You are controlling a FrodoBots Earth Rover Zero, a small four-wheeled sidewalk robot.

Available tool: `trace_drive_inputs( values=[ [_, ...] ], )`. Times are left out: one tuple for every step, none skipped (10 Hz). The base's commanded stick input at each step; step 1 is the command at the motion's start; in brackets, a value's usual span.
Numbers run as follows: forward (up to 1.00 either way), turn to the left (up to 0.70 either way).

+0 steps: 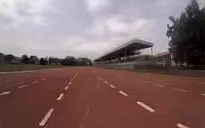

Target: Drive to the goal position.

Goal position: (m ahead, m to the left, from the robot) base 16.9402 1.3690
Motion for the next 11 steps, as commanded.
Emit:
trace_drive_inputs(
  values=[
    [0.45, 0.00],
    [0.45, 0.00],
    [0.45, 0.00],
    [0.45, 0.00],
    [0.45, 0.00],
    [0.45, 0.00],
    [0.45, 0.00],
    [0.45, 0.00],
    [0.45, 0.00],
    [0.45, 0.00],
    [0.45, 0.00]
  ],
)
